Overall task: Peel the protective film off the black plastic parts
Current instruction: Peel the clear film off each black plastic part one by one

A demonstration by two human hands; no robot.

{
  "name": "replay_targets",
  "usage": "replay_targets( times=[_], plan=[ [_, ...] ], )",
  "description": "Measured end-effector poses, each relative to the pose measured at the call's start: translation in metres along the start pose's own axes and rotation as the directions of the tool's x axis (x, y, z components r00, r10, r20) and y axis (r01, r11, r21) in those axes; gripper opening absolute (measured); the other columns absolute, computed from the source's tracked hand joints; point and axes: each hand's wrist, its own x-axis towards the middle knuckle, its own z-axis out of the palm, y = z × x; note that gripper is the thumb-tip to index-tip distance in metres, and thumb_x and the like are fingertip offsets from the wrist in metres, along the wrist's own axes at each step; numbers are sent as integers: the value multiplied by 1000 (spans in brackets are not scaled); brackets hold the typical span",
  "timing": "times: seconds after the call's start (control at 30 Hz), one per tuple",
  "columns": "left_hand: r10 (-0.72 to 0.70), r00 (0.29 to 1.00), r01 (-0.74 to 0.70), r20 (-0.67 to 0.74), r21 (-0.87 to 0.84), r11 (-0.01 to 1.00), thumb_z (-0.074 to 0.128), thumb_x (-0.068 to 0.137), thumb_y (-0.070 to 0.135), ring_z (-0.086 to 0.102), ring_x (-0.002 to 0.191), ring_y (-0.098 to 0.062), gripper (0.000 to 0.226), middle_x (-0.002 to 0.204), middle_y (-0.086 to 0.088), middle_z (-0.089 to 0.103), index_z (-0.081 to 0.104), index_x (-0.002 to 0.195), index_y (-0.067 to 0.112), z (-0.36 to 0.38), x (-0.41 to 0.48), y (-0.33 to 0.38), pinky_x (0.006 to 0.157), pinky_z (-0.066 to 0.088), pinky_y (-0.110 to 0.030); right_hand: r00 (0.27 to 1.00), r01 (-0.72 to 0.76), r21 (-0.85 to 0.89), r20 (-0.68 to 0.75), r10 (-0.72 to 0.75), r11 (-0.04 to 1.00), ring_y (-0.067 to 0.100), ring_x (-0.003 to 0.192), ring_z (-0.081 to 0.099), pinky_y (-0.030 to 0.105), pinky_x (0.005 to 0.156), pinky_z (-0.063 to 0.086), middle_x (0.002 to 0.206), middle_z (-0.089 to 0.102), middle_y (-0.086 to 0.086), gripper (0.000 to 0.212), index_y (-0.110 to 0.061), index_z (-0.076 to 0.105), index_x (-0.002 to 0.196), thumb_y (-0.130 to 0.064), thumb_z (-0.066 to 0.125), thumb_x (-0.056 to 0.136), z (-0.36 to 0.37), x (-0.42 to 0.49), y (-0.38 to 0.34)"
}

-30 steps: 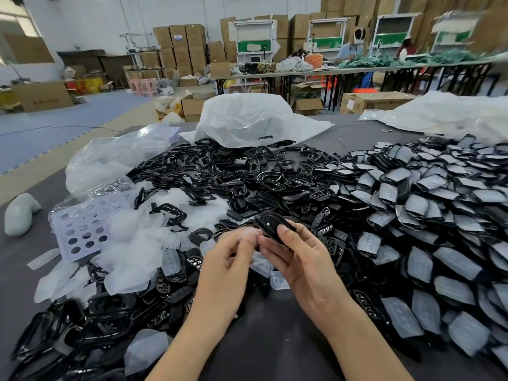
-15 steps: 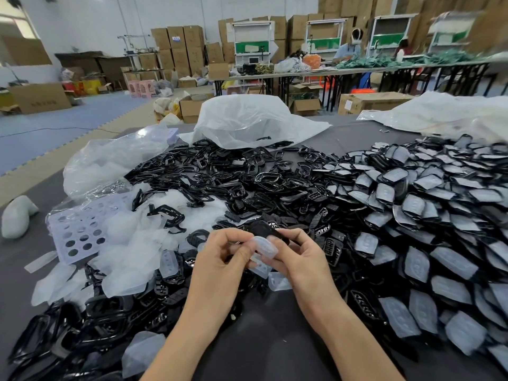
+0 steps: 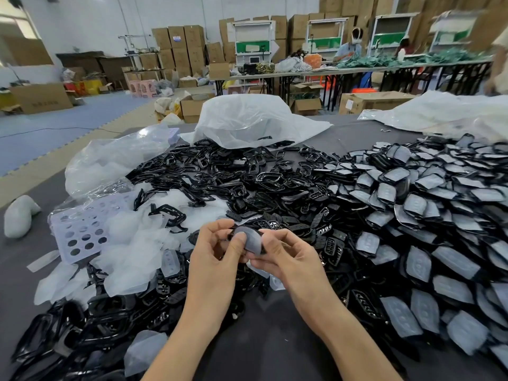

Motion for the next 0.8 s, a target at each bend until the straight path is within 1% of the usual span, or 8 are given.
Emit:
replay_targets(
  times=[0.07, 0.17, 0.3, 0.37, 0.47, 0.57, 0.7, 0.8],
  plan=[
    [-24, 1000, 24, 20, -15, 1000, 67, 93, 15, 70, 73, -15, 15, 85, 2, 72, 64, 103, 25, -2, 1, 0, 74, 59, -26, 1000, 11, 6, 8, -11, 1000, 28, 91, 76, 24, 77, 59, 101, 77, 14, 37, -5, 67, 106, -33, 71, 82, 1, 0, 1],
    [-61, 995, 66, 82, -54, 996, 67, 91, 15, 73, 77, -22, 13, 88, -4, 74, 66, 103, 20, -3, 1, 0, 76, 59, -27, 996, 48, -54, -69, -52, 997, 18, 75, 74, 20, 70, 57, 90, 77, 10, 30, -8, 69, 104, -23, 76, 79, -1, 2, 2],
    [-108, 975, 126, 193, -83, 989, 61, 96, 11, 74, 82, -22, 13, 90, -7, 76, 67, 107, 15, -4, 2, 0, 75, 57, -22, 988, 76, -137, -124, -93, 988, 14, 68, 68, 20, 68, 56, 80, 75, 10, 15, -10, 71, 102, -18, 72, 89, -8, 4, 4],
    [-109, 967, 123, 232, -48, 991, 59, 97, 10, 73, 78, -19, 12, 84, -8, 75, 66, 106, 13, -5, 4, 1, 71, 56, -20, 987, 88, -150, -121, -106, 985, 13, 68, 68, 19, 67, 55, 79, 75, 10, 12, -10, 71, 102, -17, 70, 92, -9, 4, 4],
    [-75, 967, 71, 244, 25, 997, 60, 97, 10, 68, 68, -13, 6, 70, -4, 68, 64, 101, 11, -6, 3, 0, 66, 53, -18, 986, 94, -147, -122, -112, 985, 12, 66, 67, 18, 66, 54, 76, 73, 8, 11, -9, 71, 102, -15, 67, 94, -9, 4, 6],
    [-51, 969, 47, 242, 21, 999, 60, 96, 8, 65, 65, -12, 3, 67, -4, 64, 62, 99, 8, -5, 1, 1, 64, 52, -16, 990, 59, -107, -122, -72, 993, 14, 66, 65, 21, 67, 55, 79, 71, 7, 10, -10, 71, 101, -11, 61, 97, -9, 6, 6],
    [-32, 966, 24, 257, 33, 999, 60, 96, 5, 64, 63, -9, 8, 63, 1, 63, 65, 96, 11, -5, 0, 4, 63, 50, -15, 995, -40, 18, -90, 42, 999, 17, 63, 64, 24, 61, 55, 81, 68, 12, 9, -9, 66, 98, -6, 58, 98, -9, 8, 4],
    [-25, 960, 13, 278, 47, 999, 60, 95, 3, 64, 63, -10, 14, 63, 0, 65, 67, 95, 16, -5, -2, 4, 63, 52, -18, 997, -53, 0, -57, 53, 999, 18, 62, 61, 26, 62, 54, 80, 67, 11, 8, -11, 67, 95, -5, 61, 96, -10, 8, 4]
  ],
)
